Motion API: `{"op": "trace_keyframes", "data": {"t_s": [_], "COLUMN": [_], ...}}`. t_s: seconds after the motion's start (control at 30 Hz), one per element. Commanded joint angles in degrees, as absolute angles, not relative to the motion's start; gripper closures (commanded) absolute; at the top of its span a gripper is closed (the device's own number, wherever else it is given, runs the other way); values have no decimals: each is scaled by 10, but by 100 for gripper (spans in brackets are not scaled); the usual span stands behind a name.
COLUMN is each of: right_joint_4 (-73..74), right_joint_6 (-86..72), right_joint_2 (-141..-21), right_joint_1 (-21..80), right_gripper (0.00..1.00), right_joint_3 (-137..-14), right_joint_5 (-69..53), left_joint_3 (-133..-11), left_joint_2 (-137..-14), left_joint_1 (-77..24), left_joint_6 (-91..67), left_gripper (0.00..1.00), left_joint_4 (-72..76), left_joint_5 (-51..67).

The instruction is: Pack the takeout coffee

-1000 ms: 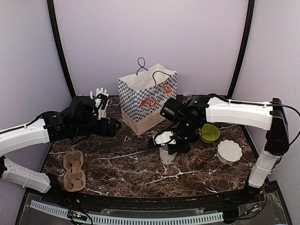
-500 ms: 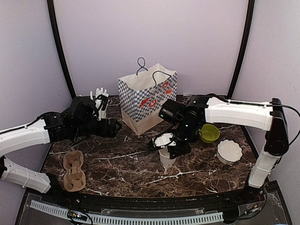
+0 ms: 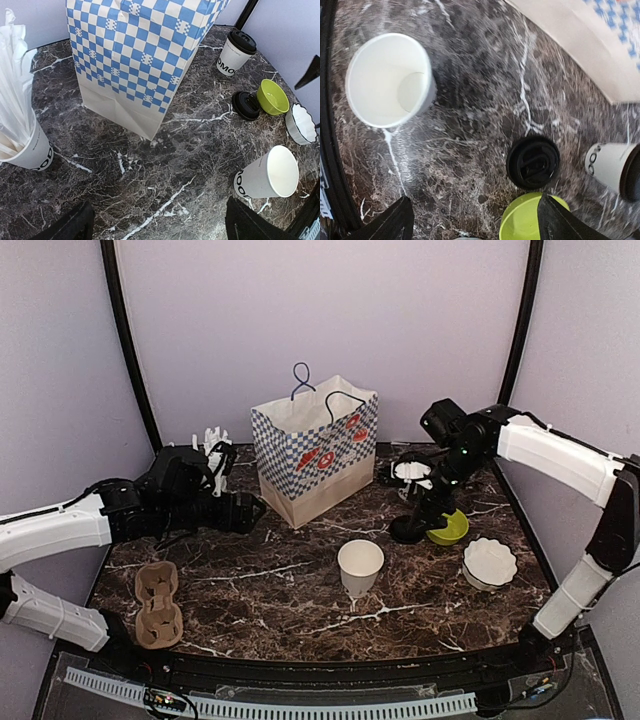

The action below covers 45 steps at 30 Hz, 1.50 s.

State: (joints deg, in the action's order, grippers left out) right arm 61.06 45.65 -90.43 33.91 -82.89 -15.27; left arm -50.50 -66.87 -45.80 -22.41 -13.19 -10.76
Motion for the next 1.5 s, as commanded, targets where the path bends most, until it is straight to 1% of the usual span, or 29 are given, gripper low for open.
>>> {"op": "trace_keyframes", "data": {"t_s": [0.0, 0.1, 0.3, 0.6, 0.83, 1.07, 1.3, 1.47], "right_joint_4": [560, 558, 516, 508, 512, 518, 523, 525], "right_joint_6": [412, 374, 326, 294, 281, 280, 280, 277], "right_joint_2": [-962, -1013, -1062, -1129, -1169, -1184, -1192, -1198], "right_joint_1": [301, 285, 265, 255, 252, 251, 251, 252], "right_gripper": [12, 10, 7, 1, 2, 2, 9, 10], "right_joint_3": [-805, -823, -840, -886, -911, -916, -916, -915], "right_joint_5": [-95, -73, -22, -30, -35, -48, -48, -45], "left_joint_3": [-508, -503, -501, -497, -491, -487, -487, -485], "left_joint_2": [-680, -683, -686, -692, -688, -688, -691, -687], "left_joint_1": [-456, -456, -456, -456, -456, -456, -456, -456], "left_joint_6": [-213, -214, -212, -204, -205, -201, -201, -202], "left_gripper": [7, 7, 7, 7, 6, 6, 6, 6], "left_joint_4": [-119, -115, -109, -100, -100, -95, -92, -94], "left_joint_5": [-79, -70, -63, -52, -54, -52, -47, -46]}}
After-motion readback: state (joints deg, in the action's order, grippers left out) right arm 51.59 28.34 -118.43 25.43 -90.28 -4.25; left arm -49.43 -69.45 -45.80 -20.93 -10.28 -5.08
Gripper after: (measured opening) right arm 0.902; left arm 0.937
